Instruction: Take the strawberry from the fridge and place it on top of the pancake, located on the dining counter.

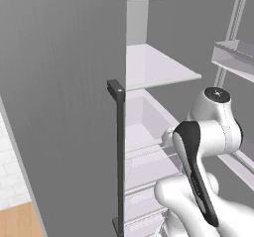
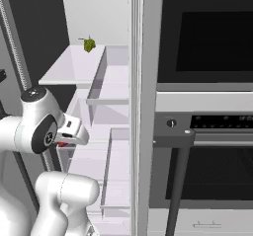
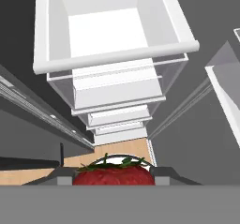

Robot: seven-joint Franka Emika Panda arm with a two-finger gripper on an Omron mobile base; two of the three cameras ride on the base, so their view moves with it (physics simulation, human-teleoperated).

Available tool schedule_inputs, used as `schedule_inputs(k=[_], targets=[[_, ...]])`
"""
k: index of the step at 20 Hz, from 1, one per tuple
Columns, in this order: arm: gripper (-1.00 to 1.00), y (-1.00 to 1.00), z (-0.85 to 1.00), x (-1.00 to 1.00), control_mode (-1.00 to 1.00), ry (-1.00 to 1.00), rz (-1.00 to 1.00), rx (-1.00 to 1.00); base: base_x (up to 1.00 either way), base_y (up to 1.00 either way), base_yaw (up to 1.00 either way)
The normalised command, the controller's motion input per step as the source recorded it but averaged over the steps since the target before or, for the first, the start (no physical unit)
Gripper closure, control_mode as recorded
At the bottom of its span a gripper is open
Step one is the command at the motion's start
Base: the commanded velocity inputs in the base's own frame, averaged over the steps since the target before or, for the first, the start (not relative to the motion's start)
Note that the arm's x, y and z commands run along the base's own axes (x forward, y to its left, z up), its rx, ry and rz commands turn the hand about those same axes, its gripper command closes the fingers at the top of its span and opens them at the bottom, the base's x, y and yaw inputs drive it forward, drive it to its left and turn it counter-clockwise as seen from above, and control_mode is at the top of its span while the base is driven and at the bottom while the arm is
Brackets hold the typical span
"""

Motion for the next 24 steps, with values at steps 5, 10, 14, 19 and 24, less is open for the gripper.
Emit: schedule_inputs(k=[5,10,14,19,24], targets=[[1.00,0.00,0.00,0.00,-1.00,0.00,0.00,0.00,0.00,0.00,0.00],[1.00,0.00,0.00,-0.04,-1.00,0.00,0.00,0.00,0.00,0.00,0.00],[1.00,0.04,-0.08,-0.69,-1.00,-0.05,-0.01,0.00,0.00,0.00,0.00],[1.00,0.00,0.00,0.00,1.00,0.00,0.00,0.00,-0.99,0.18,-0.09],[1.00,0.00,0.00,0.00,1.00,0.00,0.00,0.00,-0.97,0.16,-0.13]])
